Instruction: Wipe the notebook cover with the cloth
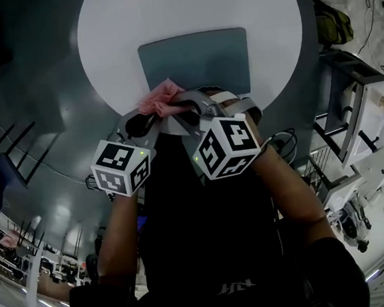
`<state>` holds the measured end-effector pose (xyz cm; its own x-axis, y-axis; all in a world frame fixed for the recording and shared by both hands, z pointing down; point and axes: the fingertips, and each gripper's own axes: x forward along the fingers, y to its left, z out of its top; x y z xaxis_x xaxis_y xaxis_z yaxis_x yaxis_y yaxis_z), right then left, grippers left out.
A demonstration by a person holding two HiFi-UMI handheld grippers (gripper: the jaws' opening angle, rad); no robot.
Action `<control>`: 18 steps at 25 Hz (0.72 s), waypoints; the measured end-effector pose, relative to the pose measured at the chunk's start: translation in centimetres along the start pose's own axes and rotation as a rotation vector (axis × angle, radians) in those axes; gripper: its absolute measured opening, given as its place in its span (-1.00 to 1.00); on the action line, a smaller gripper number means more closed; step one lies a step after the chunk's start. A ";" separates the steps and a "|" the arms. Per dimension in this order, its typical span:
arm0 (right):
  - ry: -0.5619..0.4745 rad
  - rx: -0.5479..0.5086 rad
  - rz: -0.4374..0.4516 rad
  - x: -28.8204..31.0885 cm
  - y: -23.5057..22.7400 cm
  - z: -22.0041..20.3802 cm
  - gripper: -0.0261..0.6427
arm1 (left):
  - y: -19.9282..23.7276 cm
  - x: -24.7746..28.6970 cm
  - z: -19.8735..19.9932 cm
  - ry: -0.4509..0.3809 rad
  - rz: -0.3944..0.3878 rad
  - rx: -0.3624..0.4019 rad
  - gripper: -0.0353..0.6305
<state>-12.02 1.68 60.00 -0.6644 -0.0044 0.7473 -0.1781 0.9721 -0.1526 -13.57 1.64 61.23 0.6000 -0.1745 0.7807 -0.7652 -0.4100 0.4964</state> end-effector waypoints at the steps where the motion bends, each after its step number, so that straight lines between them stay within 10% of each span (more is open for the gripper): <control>1: 0.001 0.009 -0.009 -0.4 -0.1 -0.5 -0.89 | -0.1 0.1 0.0 0.004 0.003 0.002 -0.74; 18: 0.039 0.100 -0.153 -10.2 -3.0 -11.2 -0.89 | -1.9 0.8 0.2 0.058 0.138 0.010 -0.74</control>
<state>3.41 1.45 60.13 -0.5957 -0.1392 0.7911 -0.3478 0.9325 -0.0977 -11.61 2.13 60.87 0.4747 -0.1780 0.8620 -0.8367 -0.3951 0.3792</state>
